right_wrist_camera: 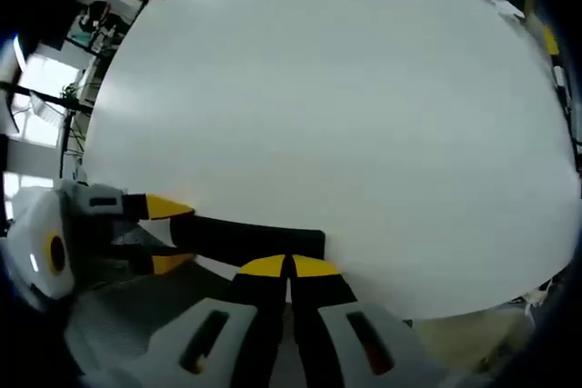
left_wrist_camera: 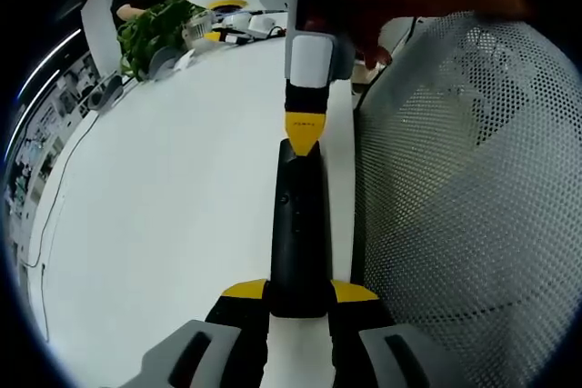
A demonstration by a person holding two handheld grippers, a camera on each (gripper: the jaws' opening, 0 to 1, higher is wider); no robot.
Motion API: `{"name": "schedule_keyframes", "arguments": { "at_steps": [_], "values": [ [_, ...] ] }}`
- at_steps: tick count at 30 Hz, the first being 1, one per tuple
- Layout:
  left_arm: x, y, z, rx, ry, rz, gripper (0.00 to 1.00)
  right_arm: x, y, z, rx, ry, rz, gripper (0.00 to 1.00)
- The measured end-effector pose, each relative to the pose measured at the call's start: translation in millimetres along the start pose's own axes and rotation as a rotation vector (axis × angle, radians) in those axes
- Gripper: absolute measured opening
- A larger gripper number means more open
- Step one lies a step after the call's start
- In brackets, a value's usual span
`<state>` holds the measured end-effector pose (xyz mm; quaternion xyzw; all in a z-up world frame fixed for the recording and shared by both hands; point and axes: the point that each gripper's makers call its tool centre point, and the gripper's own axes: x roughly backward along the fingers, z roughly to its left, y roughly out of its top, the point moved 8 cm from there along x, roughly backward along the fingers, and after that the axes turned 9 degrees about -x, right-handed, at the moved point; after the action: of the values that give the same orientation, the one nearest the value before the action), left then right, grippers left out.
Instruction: Press the specified remote control buttons in sequence, fully releasing each button before pressing the next.
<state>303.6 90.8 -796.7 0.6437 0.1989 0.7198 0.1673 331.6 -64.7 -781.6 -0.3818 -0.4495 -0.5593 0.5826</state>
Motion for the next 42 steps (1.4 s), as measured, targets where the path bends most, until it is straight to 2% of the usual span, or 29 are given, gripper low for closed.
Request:
{"name": "schedule_keyframes", "arguments": {
  "at_steps": [6, 10, 12, 18, 31, 37, 39, 42],
  "values": [
    [-0.1, 0.0, 0.0, -0.005, 0.000, -0.001, 0.25, 3.0, 1.2, 0.6, 0.019, -0.012, -0.016, 0.00],
    [0.0, -0.1, 0.2, -0.005, -0.001, -0.001, 0.25, 3.9, 2.4, 4.0, -0.012, 0.060, -0.029, 0.00],
    [0.0, -0.2, 0.2, -0.004, -0.001, -0.002, 0.25, 2.7, 2.1, 5.5, -0.016, 0.072, -0.026, 0.00],
    [0.1, -0.2, 0.1, -0.002, 0.000, -0.003, 0.25, -2.7, -0.3, 5.0, -0.004, 0.053, 0.006, 0.00],
    [0.3, -0.9, 0.3, -0.001, -0.002, -0.003, 0.25, -3.8, 0.6, 2.6, -0.028, 0.060, 0.002, 0.00],
    [0.1, -0.9, 0.5, -0.002, -0.003, -0.002, 0.25, -4.2, 0.0, 8.8, 0.064, 0.002, -0.005, 0.00],
    [0.1, -0.9, 0.5, -0.002, -0.004, -0.002, 0.25, -4.4, -0.1, 10.8, 0.155, -0.023, -0.007, 0.00],
    [0.2, -0.7, 0.3, -0.003, -0.004, 0.001, 0.25, -4.8, -1.4, 13.1, 0.157, -0.037, -0.012, 0.00]
  ]
}}
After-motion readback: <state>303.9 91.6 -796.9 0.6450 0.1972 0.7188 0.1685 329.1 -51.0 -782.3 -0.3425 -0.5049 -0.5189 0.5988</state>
